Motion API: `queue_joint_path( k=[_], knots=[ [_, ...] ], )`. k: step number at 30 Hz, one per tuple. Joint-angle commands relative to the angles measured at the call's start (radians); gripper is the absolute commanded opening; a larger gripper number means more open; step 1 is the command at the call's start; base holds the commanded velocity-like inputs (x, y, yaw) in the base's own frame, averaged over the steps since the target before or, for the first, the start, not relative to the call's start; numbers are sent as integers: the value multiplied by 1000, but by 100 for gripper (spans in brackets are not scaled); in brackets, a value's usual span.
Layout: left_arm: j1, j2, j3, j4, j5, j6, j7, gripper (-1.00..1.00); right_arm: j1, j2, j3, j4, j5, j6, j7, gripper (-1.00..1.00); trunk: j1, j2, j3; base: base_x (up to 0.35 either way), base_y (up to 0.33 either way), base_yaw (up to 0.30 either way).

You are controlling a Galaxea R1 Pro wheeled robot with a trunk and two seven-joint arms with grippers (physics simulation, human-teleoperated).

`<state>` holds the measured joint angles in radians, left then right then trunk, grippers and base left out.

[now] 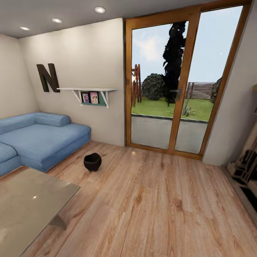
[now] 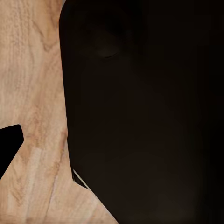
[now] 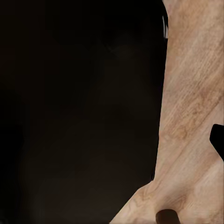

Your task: Place each of the two pumpkins and all three candles from the living room inside a cabinet in the living room (use any cabinet), then make sure every cabinet is closed, and position the cauldron so it is next to a table in the living room.

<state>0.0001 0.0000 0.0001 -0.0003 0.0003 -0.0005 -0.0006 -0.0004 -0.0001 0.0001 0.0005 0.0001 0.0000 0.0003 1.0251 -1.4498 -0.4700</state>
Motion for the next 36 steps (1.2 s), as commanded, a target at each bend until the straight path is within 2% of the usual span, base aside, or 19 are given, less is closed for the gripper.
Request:
queue_joint_path(
  k=[1,3,17,29,36],
  knots=[
    [3,-6,1,-3,3,-5,-5,100,-6,-2,1,5,1,0,3,100,0,0,0,0,0,20],
    [3,-12,1,-3,3,-5,-7,100,-17,-2,3,12,2,0,3,100,0,0,0,0,0,9],
    [12,-9,4,-24,4,-4,-6,100,-87,-7,-5,-22,-9,3,-4,100,0,0,-16,0,0,48],
    [12,-9,6,-24,4,-4,-6,100,-88,-14,-4,-22,-7,0,-8,100,0,0,-36,0,0,2],
    [12,-9,7,-24,4,-4,-6,100,-88,-20,-5,-22,-5,-1,1,100,0,0,-46,0,0,-154]
  ],
)
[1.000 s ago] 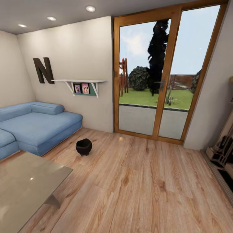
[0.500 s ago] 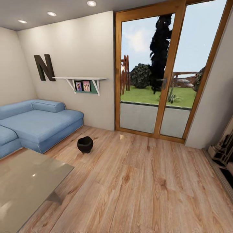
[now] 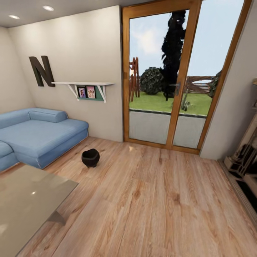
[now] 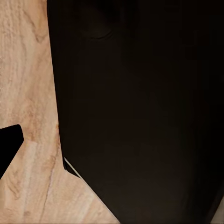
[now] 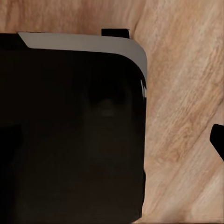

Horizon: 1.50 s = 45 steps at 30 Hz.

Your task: Place each of the two pumpkins and all three candles from the living room inside a cabinet in the living room (use any cabinet), then make sure every cabinet is closed, and position the cauldron so it is next to a table in the living room.

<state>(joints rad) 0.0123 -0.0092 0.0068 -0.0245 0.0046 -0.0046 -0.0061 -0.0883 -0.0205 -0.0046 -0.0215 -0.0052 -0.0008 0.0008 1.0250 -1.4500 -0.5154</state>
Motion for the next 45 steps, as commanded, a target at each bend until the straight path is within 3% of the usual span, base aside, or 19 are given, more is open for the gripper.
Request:
queue_joint_path(
  k=[1,45],
  knots=[
    [0,0,0,0,0,0,0,100,0,0,0,0,0,0,0,100,0,0,-1,0,0,-187],
    [1,0,0,0,1,0,0,100,-1,2,6,2,5,-1,-1,100,0,0,-33,0,0,-255]
  ],
)
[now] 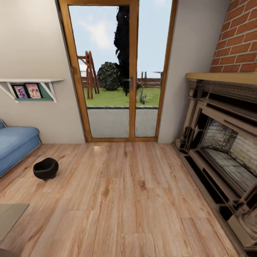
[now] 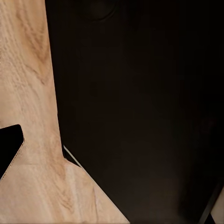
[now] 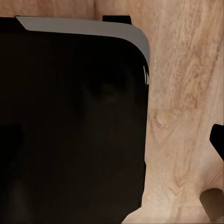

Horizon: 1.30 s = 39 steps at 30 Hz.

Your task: Place each of the two pumpkins and all three candles from the living room inside a cabinet in the living room (use any cabinet), then make sure every cabinet is closed, and position the cauldron so it is next to a table in the living room.

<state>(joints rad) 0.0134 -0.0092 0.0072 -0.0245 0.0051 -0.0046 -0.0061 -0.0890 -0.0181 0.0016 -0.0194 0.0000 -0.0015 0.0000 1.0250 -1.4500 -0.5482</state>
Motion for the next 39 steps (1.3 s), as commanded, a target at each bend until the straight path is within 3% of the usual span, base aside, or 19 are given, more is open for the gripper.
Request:
queue_joint_path(
  k=[1,39],
  knots=[
    [0,0,0,0,0,0,0,100,0,0,0,0,0,0,0,100,0,0,-1,0,0,-272],
    [0,0,0,0,0,0,0,100,0,0,0,0,-1,0,0,100,0,0,-20,0,0,-273]
  ],
)
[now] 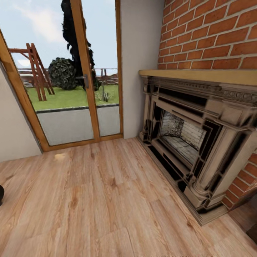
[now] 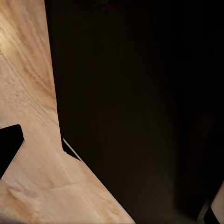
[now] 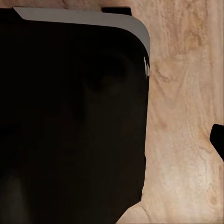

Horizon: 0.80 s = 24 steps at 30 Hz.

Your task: Place each of the two pumpkins and all three candles from the living room inside a cabinet in the living room (use any cabinet), then make sure every cabinet is closed, and position the cauldron so it is next to a table in the living room.

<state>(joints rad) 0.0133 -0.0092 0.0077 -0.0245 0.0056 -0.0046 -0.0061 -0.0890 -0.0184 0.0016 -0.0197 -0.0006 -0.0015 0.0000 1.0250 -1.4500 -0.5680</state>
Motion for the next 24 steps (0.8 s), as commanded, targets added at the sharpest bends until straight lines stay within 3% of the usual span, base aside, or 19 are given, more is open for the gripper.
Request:
queue_joint_path(
  k=[1,24],
  knots=[
    [0,0,0,0,0,0,0,100,0,0,0,0,0,0,0,100,0,0,-1,0,0,-273],
    [0,0,0,0,0,0,0,100,0,1,0,3,-1,0,0,100,0,0,-12,0,0,-273]
  ],
)
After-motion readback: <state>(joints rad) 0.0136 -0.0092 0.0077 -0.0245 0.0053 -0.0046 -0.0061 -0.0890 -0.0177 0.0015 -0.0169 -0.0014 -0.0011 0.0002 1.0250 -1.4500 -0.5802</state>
